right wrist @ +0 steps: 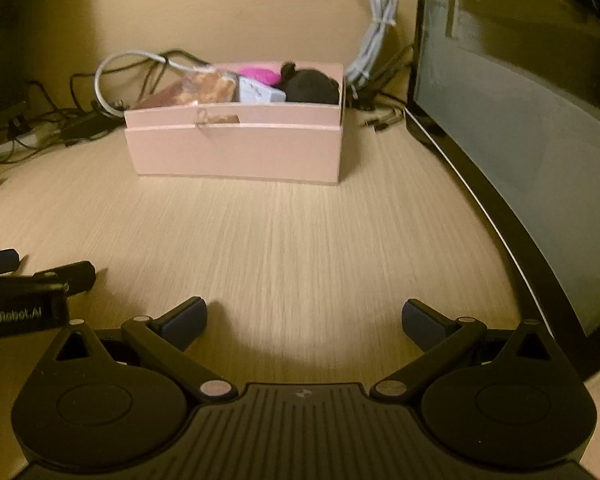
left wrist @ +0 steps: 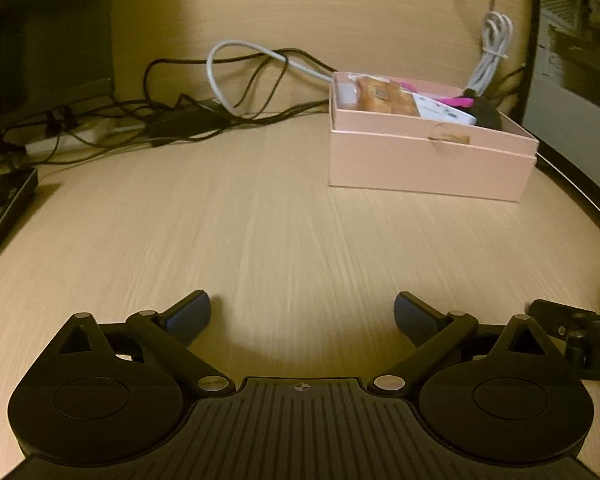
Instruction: Organize objects
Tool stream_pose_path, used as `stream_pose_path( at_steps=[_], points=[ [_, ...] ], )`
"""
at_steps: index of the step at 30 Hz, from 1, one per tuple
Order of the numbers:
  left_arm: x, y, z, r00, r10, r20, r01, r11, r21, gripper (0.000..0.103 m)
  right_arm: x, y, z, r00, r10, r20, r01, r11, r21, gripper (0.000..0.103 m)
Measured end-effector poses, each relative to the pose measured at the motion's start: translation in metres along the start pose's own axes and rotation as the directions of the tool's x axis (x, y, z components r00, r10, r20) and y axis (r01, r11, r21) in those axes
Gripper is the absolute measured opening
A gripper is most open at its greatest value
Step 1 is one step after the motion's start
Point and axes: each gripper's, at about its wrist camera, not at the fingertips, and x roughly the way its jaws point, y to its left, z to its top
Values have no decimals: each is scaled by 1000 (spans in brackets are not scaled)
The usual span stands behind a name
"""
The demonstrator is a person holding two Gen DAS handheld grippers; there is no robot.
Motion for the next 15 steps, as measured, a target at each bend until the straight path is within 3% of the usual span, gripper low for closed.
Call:
stream_pose_path(
  at_steps=[15],
  points=[
    [3, -2, 2, 1000, 17, -4, -17, 1000, -12, 102, 13, 7, 9, 1000, -8, 16, 8, 1000, 5, 103]
  ],
)
